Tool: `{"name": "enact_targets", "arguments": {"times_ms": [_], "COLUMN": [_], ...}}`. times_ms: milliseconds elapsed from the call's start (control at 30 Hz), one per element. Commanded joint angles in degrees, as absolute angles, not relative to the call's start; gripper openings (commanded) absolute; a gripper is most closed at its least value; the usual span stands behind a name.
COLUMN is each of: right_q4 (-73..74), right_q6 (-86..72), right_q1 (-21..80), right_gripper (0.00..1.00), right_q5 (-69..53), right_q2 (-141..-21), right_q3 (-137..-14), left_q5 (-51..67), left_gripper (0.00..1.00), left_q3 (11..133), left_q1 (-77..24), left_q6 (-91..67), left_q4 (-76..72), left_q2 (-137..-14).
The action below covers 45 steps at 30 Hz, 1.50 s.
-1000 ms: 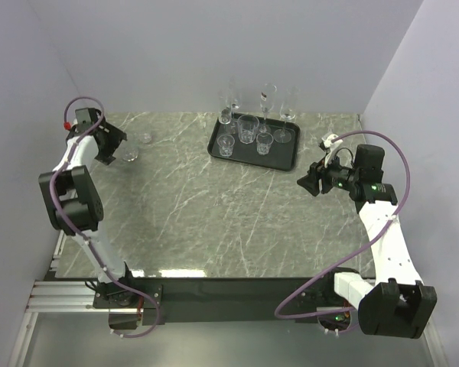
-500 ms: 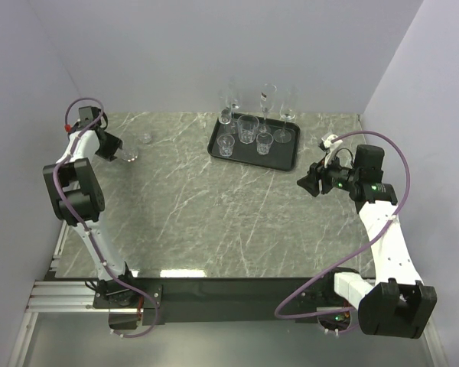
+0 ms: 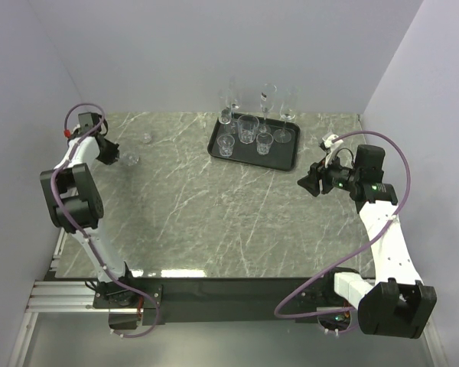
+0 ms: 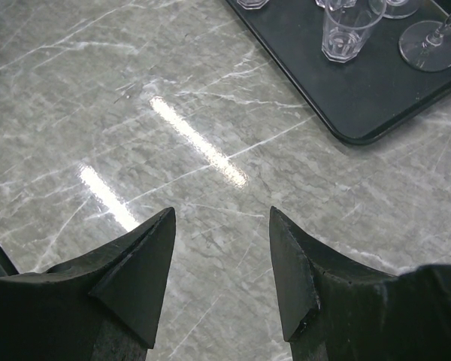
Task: Place the glasses into the tray
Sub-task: Grab a glass with a robot arm, then place the glass into the tray
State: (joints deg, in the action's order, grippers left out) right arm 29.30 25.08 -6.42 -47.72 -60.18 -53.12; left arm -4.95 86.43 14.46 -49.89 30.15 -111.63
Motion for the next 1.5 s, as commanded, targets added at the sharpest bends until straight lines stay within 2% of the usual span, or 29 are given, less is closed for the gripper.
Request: {"name": "enact_targets", "arguments": {"times_ms": [0,333,500,667,967,1267,1467], "right_q4": [29.4,29.1,29.1,29.4,29.1,29.2,29.0], "right_q6": [25.8,25.8,25.8,25.8,25.9,26.2,26.3], "right_q1": [-6.9,-7.3,-7.5,-7.5,-7.8,-7.9,-7.9], "right_gripper": [0.6,0.6,0.6,0.6,0.6,0.6,0.6], "right_q5": [-48.8,-49.3,-49.4,-49.6,-49.5,-49.6,-49.1], "right_q2": [-59.7,-59.2,-59.2,-59.0,-59.2,-59.9,-59.7], "right_q3": [-53.3,-53.1,-53.1,-53.0,-52.7,-52.6,-52.5], "left_q5": [-2.6,9.6,17.5,19.9,21.0,16.8,14.1], "left_gripper": [0.0,0.0,0.0,0.0,0.0,0.0,0.0], "left_q3": [81.7,57.8,53.5,56.1,65.2,77.7,85.0], "left_q1": [14.5,8.9,1.6,-7.9,-19.0,-26.5,-28.1], "left_q6": [-47.8,-44.4,-42.7,-41.8,-40.4,-38.7,-38.1], "left_q4": [24.9,12.0,4.0,1.2,0.4,2.9,5.3], "left_q2": [-102.4,-83.7,-79.9,-82.3,-91.9,-101.9,-107.5]}}
